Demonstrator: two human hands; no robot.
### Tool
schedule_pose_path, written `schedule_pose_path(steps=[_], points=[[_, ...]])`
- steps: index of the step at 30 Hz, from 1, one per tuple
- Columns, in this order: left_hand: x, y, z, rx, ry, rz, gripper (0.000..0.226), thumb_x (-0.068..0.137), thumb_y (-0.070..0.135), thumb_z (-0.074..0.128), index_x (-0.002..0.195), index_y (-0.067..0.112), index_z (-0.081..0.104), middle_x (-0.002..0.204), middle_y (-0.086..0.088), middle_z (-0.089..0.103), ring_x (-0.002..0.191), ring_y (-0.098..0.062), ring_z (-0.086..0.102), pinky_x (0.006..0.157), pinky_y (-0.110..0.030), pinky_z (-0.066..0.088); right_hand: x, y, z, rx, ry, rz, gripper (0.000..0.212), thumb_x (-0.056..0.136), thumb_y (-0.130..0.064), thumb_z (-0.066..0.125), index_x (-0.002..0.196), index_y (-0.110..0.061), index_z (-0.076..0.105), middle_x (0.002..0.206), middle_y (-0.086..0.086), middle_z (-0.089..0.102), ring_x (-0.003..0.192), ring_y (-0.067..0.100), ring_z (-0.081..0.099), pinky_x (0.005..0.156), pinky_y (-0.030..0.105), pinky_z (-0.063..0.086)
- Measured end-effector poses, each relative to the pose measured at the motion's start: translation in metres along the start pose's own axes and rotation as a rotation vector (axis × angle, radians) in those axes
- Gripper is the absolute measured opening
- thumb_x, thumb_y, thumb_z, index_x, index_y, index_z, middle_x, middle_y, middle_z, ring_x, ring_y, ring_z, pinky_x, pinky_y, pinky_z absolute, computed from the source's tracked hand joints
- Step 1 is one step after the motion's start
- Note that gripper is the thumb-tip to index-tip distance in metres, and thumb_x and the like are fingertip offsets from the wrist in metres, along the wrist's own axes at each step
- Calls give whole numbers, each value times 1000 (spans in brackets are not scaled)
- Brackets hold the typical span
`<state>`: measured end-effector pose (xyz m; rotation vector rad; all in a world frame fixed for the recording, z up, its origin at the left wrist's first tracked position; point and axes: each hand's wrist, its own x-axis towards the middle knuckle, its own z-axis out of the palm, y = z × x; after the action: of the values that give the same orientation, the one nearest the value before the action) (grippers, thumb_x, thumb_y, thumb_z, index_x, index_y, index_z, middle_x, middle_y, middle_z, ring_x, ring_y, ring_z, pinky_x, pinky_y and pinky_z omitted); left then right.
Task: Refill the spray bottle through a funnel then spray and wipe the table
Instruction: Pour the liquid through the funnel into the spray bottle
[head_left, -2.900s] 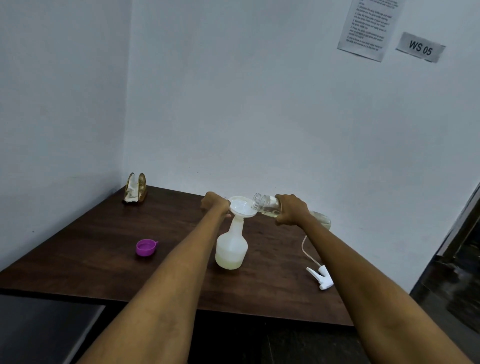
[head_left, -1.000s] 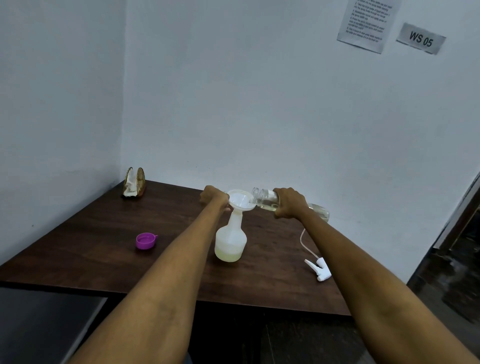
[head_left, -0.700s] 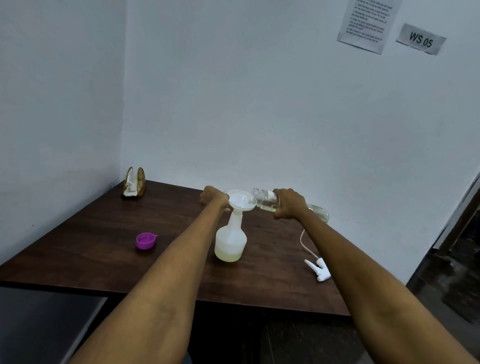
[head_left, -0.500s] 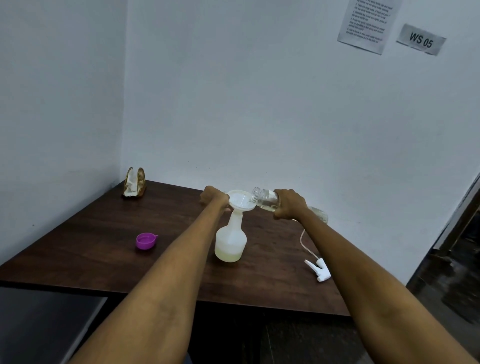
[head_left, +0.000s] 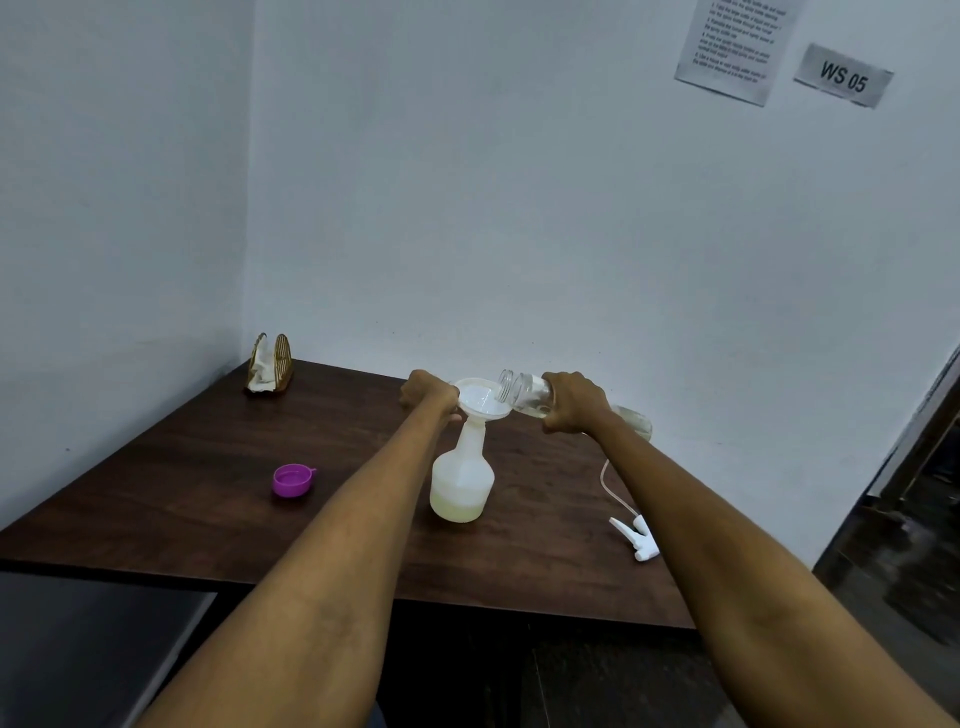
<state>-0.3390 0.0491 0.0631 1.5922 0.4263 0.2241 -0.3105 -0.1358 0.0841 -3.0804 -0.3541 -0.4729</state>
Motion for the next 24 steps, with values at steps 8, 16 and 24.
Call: schedule_pose_path(steps=[8,16,24], points=[[3,0,1,19,-2,3,22,88,-11,55,107,-13,65,112,-29,66,97,-35,71,74,-36,60,0,2,-1,-24,-12,1,27,69,-17,69,89,-10,52,97,9,64,91,28,59,64,28,35],[2,0,0,24,2,2,20,90,-8,56,108,-11,64,111,-27,67,97,-33,71,74,-35,60,1,1,-1,-15,-1,-16,27,71,-20,68,85,-13,46,94,8,64,89,28,59,63,28,34],[-1,1,0,40,-3,5,20,90,-7,57,108,-11,64,110,-26,68,94,-33,72,61,-34,59,-1,3,1,33,-7,-7,30,65,-17,70,82,-15,45,80,0,53,74,20,48,59,24,31]])
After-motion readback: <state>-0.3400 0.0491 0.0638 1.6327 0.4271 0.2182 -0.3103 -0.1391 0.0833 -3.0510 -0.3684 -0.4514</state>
